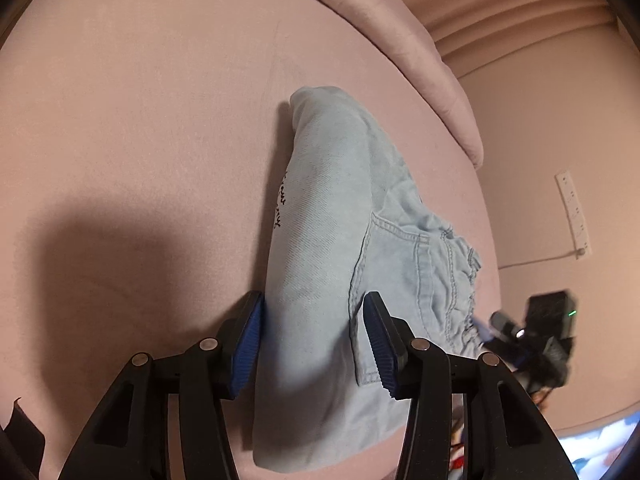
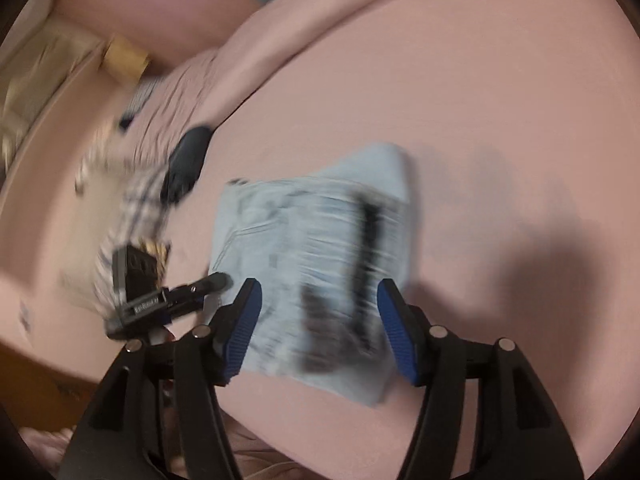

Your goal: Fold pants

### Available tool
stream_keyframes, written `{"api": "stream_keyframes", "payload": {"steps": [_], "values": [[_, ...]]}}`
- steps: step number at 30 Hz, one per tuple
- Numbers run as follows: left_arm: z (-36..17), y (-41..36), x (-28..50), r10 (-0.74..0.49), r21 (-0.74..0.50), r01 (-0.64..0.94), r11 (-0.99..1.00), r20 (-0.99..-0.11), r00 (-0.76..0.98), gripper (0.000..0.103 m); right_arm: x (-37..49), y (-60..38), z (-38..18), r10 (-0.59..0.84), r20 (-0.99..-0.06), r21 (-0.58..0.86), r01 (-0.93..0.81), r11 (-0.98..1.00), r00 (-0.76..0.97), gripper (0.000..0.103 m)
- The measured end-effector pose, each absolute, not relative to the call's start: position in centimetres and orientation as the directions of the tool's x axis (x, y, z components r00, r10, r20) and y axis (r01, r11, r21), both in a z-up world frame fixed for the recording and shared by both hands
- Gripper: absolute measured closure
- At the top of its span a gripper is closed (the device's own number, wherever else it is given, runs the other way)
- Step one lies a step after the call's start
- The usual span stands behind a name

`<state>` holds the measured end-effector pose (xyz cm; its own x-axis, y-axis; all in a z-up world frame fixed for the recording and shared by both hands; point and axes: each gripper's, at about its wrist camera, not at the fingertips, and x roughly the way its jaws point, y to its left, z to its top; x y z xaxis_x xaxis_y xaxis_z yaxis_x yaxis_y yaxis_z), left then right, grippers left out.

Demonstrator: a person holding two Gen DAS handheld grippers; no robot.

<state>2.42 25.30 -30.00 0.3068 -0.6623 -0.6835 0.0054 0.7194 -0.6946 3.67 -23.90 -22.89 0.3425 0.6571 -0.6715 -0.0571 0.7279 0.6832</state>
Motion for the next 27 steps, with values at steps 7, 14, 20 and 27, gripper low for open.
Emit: {"api": "stream_keyframes", "payload": {"steps": [7,14,20,27], "values": [[-30.5,25.6,2.5,-0.694,-0.73,-0.018,0.684,-0.658,0.292,0.054,3.2,-23.5,-26.8,0.718,-0.634,0.75,0.0,0.662,0.286,0.038],[-30.9,25.0,3.6,-0.703,-0.739,-0.024,0.673,-0.65,0.289,0.054,5.3,-22.2,-27.4,0.767,-0.608,0.779,-0.029,0.626,0.206,0.026],[-30.1,23.6,2.8,-0.617,-0.647,0.027,0.762,-0.713,0.332,0.069,5.3,-21.7,-27.1,0.712,-0.673,0.72,-0.045,0.693,0.202,0.04],[-29.4,23.0,2.1,-0.566,-0.586,0.058,0.808,-0.745,0.354,0.075,4.7,-21.2,-26.7,0.698,-0.672,0.709,-0.057,0.703,0.248,0.056]]}}
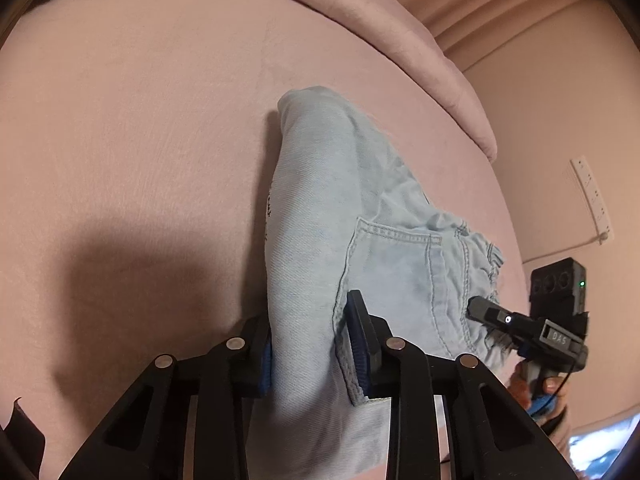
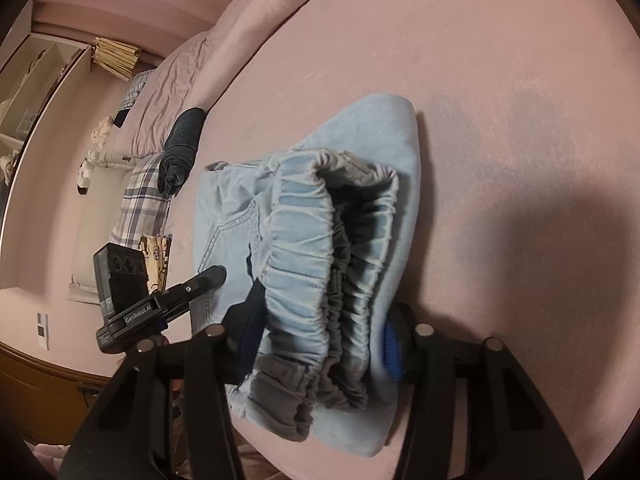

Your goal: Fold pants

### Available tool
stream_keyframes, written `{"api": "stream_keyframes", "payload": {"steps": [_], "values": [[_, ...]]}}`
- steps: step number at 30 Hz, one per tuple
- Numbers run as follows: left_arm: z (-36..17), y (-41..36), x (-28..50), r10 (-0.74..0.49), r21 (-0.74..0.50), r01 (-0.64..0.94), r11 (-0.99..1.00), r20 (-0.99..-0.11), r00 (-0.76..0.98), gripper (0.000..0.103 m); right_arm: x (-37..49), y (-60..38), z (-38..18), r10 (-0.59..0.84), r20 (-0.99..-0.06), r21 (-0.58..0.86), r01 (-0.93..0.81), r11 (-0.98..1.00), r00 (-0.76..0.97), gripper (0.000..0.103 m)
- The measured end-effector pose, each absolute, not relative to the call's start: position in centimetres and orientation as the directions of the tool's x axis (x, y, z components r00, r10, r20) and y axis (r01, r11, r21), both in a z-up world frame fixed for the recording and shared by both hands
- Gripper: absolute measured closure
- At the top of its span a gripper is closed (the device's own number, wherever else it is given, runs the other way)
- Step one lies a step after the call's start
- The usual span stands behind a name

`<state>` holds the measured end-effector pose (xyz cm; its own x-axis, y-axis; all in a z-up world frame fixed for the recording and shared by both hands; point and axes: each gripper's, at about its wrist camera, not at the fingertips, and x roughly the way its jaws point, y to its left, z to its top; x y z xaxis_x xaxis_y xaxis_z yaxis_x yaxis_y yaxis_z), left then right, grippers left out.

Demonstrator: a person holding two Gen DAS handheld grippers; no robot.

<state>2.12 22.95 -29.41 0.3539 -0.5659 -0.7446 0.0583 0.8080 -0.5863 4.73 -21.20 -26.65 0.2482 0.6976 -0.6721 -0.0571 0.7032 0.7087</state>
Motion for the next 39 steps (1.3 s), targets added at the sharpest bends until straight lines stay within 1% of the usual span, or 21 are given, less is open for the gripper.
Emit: {"api": "stream_keyframes", "payload": {"steps": [3,5,8,14,27,32,39], "values": [[-29.0,22.8,1.8,-0.548,-0.565,0.07,0.822,-0.752,0.368,0.079,4.8,-20.5,-26.2,0.681,-0.681,0.693,-0.066,0.718,0.268,0.059],[-28.4,22.5,1.5,-0.529,-0.54,0.089,0.837,-0.757,0.384,0.084,4.6,-20.0,-25.7,0.67,-0.687,0.678,-0.083,0.73,0.282,0.061],[-27.5,22.2,1.2,-0.514,-0.514,0.117,0.85,-0.757,0.403,0.087,4.4,-19.2,-24.5,0.646,-0.699,0.645,-0.123,0.755,0.307,0.063],[-25.6,22.0,1.1,-0.473,-0.457,0.153,0.876,-0.759,0.447,0.087,4.3,-18.5,-22.4,0.647,-0.683,0.627,-0.183,0.758,0.34,0.064],[-22.2,25.0,3.6,-0.417,-0.41,0.142,0.901,-0.727,0.545,0.087,8.1,-14.8,-19.1,0.658,-0.656,0.585,-0.302,0.753,0.371,0.064],[-21.4,25.8,6.2,-0.388,-0.388,0.132,0.912,-0.716,0.58,0.087,10.5,-13.2,-17.9,0.658,-0.645,0.561,-0.345,0.753,0.389,0.064],[-21.6,26.8,12.7,-0.359,-0.368,0.115,0.923,-0.713,0.602,0.087,16.5,-10.9,-17.9,0.649,-0.636,0.536,-0.366,0.76,0.417,0.063]]}}
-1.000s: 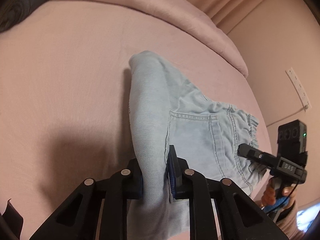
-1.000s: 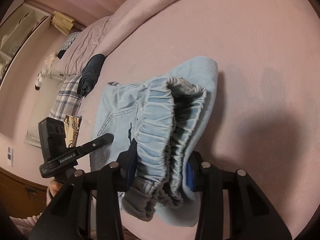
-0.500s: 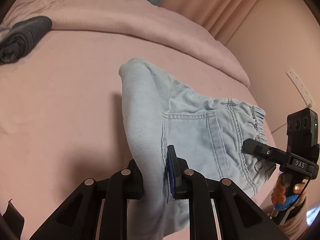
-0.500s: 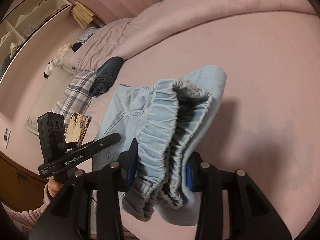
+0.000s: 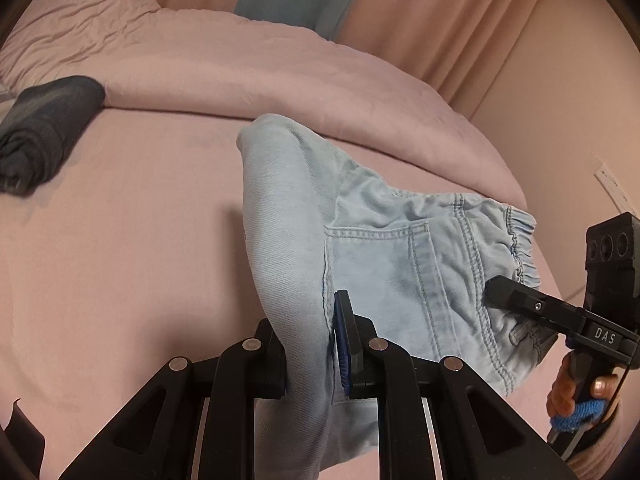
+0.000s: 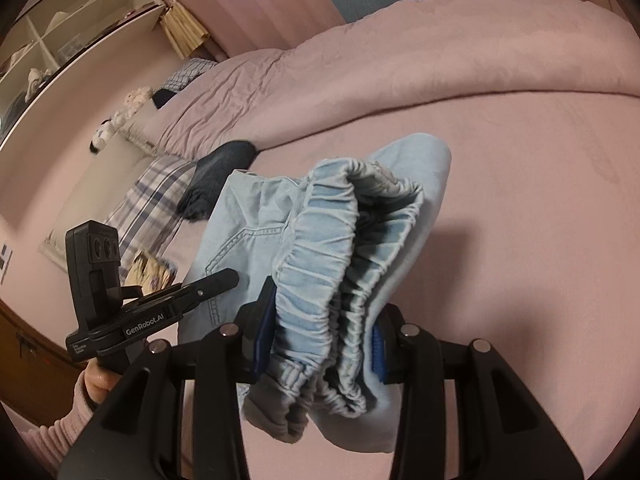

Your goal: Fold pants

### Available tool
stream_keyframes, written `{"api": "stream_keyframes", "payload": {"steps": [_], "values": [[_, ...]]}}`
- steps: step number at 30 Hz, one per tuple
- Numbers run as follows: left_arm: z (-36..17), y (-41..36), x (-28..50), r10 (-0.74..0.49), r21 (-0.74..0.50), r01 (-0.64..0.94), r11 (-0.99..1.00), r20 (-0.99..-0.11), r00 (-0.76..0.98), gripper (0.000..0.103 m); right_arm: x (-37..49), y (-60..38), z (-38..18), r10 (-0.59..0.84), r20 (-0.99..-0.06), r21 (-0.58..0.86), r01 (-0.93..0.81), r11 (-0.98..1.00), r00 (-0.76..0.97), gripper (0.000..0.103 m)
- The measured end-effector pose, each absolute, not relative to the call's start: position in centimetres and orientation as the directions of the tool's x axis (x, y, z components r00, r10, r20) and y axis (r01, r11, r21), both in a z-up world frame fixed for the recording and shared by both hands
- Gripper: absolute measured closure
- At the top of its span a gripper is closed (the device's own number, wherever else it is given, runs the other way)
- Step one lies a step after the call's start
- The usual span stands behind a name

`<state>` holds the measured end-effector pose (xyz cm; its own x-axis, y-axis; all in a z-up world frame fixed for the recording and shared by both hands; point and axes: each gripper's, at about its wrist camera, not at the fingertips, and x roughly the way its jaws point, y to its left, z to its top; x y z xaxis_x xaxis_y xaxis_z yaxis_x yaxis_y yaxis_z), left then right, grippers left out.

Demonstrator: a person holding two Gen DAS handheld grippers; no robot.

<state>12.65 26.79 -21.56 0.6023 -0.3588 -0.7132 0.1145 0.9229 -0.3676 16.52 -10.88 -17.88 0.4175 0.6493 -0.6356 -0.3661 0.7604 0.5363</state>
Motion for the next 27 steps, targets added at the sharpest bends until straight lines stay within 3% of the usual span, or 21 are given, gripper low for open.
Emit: {"api": "stream_keyframes", "payload": {"steps": [9,12,13,14,17,20,23,25,27], "values": [[-24.2,27.8,19.3,-0.322,-0.341,0.077,0.937,-0.753,0.575,0.087,24.0,-8.5,-20.1,0.628,-0.647,0.524,-0.346,0.778,0.433,0.063],[-26.8,28.2,20.6,-0.293,-0.327,0.031,0.945,-0.796,0.529,0.086,25.2,-8.0,-22.2,0.598,-0.684,0.519,-0.298,0.801,0.417,0.058],[-27.6,28.5,20.7,-0.269,-0.312,0.004,0.95,-0.812,0.519,0.075,25.5,-7.8,-23.1,0.569,-0.713,0.499,-0.274,0.822,0.41,0.054],[-28.2,29.0,20.8,-0.261,-0.315,-0.021,0.949,-0.82,0.509,0.059,25.8,-7.8,-24.3,0.514,-0.757,0.455,-0.24,0.858,0.403,0.051],[-28.0,31.0,20.1,-0.227,-0.316,-0.084,0.945,-0.817,0.53,0.04,26.0,-8.5,-26.3,0.445,-0.812,0.412,-0.168,0.895,0.378,0.043],[-26.2,31.0,18.8,-0.176,-0.259,-0.065,0.964,-0.8,0.574,0.04,25.3,-8.8,-24.8,0.403,-0.813,0.355,-0.191,0.915,0.42,0.032],[-23.9,30.0,17.4,-0.128,-0.174,-0.006,0.985,-0.752,0.647,0.04,24.5,-8.1,-22.3,0.286,-0.808,0.201,-0.215,0.956,0.516,0.032],[-23.0,29.5,16.8,-0.164,-0.181,0.044,0.982,-0.723,0.671,0.04,23.5,-7.8,-20.4,0.236,-0.768,0.115,-0.233,0.965,0.595,0.033],[-23.1,28.8,16.9,-0.182,-0.189,0.062,0.98,-0.723,0.666,0.04,22.8,-7.9,-19.2,0.274,-0.734,0.112,-0.287,0.951,0.622,0.036]]}}
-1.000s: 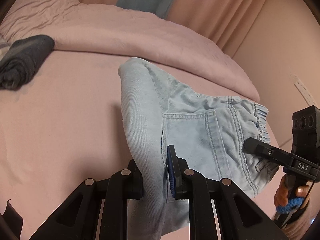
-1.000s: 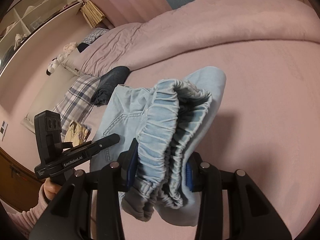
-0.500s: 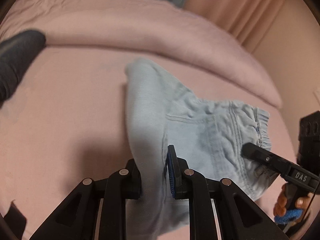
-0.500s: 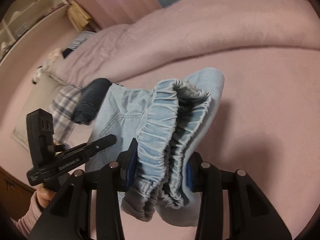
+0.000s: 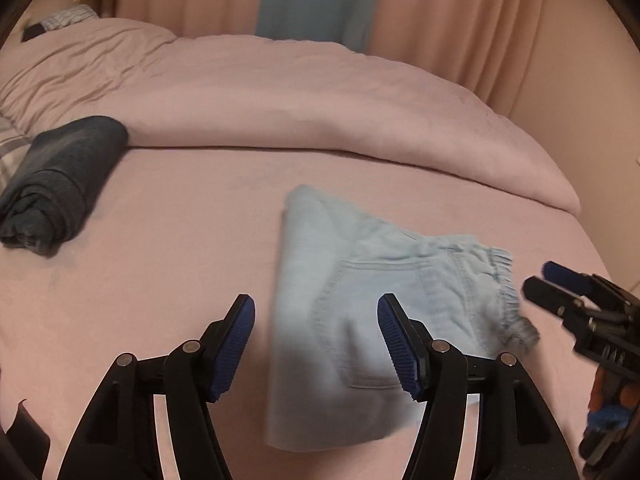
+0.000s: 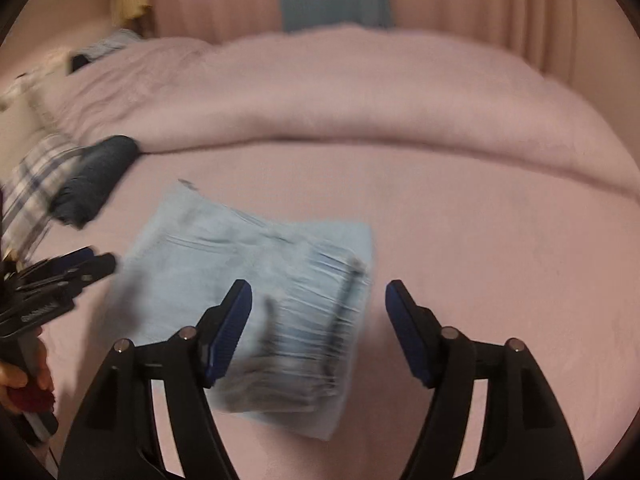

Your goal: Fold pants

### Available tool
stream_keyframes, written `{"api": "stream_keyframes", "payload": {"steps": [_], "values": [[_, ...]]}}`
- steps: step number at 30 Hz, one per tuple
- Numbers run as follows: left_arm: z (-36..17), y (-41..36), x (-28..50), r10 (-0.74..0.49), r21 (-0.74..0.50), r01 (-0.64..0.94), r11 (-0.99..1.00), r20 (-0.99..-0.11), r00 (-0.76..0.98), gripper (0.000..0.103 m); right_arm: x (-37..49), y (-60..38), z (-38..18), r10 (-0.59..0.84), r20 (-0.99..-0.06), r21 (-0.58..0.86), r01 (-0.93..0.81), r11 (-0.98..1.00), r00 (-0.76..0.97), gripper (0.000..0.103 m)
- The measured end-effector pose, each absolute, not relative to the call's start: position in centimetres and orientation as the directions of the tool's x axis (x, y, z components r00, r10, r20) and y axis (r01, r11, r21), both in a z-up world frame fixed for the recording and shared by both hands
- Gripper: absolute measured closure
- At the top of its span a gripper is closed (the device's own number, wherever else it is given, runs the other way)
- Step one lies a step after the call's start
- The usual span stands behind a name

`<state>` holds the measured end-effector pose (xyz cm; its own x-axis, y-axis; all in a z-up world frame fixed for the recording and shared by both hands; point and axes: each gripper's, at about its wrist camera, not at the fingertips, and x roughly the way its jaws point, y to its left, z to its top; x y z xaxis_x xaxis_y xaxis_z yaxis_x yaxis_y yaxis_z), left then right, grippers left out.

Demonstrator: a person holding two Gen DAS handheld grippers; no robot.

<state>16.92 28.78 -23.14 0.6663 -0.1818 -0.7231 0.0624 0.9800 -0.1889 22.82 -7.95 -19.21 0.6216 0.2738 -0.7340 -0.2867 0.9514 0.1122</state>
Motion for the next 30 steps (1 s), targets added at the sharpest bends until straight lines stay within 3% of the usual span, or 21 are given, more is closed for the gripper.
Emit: {"api": "stream_keyframes", "payload": {"steps": [3,6,9,12,16,18,20,30], "values": [[-24.8,27.6,18.0,-0.209,-0.201,0.085,0.976,-0.753,0.624,0.04,21.9,-7.1,-19.4,0.299,-0.735,0.089,-0.351,0.932,0.608,0.048],[-28.2,26.7,19.7,-0.168,-0.158,0.064,0.985,-0.835,0.524,0.04,22.4,-6.5,-22.6,0.262,-0.81,0.044,-0.392,0.919,0.524,0.056],[-27.8,26.9,19.9,-0.151,-0.146,0.052,0.988,-0.84,0.521,0.039,24.5,-7.2,-25.4,0.225,-0.848,0.039,-0.365,0.93,0.48,0.046],[-25.0,27.9,18.7,-0.159,-0.169,0.031,0.985,-0.827,0.539,0.039,25.2,-8.7,-24.1,0.268,-0.862,0.137,-0.313,0.94,0.43,0.048],[-19.8,28.9,16.0,-0.141,-0.172,0.002,0.985,-0.798,0.587,0.039,23.3,-9.5,-19.8,0.265,-0.837,0.101,-0.341,0.935,0.479,0.047],[-17.2,29.2,14.5,-0.124,-0.166,-0.015,0.986,-0.786,0.605,0.033,22.3,-9.5,-17.5,0.272,-0.828,0.1,-0.349,0.932,0.49,0.046],[-15.5,29.2,12.6,-0.115,-0.155,-0.012,0.988,-0.781,0.613,0.016,20.6,-9.3,-15.3,0.273,-0.818,0.085,-0.364,0.928,0.506,0.042],[-11.7,28.4,8.7,-0.045,-0.091,-0.043,0.995,-0.784,0.62,0.016,15.3,-7.5,-10.0,0.306,-0.798,0.083,-0.408,0.909,0.519,0.039]]}}
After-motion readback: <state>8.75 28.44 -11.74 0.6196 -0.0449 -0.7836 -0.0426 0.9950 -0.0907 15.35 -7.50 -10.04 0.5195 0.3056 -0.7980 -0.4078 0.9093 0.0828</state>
